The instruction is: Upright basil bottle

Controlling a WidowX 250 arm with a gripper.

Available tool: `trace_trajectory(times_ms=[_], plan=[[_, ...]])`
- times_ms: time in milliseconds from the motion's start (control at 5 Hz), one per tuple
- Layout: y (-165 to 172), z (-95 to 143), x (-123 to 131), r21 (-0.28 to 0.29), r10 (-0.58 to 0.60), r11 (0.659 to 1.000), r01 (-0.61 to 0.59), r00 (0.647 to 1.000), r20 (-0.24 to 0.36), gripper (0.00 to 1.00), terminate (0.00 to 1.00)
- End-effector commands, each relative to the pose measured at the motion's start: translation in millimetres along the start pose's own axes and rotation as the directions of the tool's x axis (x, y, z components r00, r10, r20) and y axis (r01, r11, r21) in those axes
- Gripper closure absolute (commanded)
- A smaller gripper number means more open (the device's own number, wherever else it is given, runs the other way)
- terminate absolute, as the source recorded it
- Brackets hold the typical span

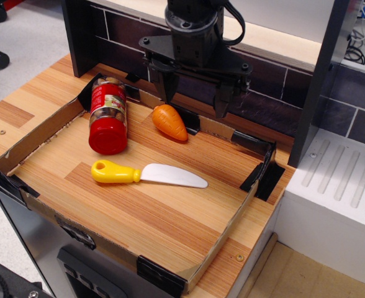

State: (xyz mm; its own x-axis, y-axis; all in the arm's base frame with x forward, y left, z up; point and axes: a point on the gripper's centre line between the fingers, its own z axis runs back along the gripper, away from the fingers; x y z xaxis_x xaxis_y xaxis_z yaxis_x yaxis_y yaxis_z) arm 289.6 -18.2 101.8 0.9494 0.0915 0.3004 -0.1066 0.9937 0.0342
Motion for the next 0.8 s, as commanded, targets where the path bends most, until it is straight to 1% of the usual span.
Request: trace_trajectory(times_ms=[0,200,400,600], plan=[[0.0,0.0,0.0,0.0,0.0,1.0,0.0,1.0,0.0,0.0,0.0],[30.8,15.7,1.0,-0.028,0.177,0.983,-0.179,0.982,-0.07,0.0,0.0],[63.0,21.2,-2.4,0.023,0.377,0.926,-0.376,0.923,-0.075,0.0,0.0],[85.6,14.0,-10.0,0.031,0.535,0.843,-0.536,0.834,-0.134,0.0,0.0]])
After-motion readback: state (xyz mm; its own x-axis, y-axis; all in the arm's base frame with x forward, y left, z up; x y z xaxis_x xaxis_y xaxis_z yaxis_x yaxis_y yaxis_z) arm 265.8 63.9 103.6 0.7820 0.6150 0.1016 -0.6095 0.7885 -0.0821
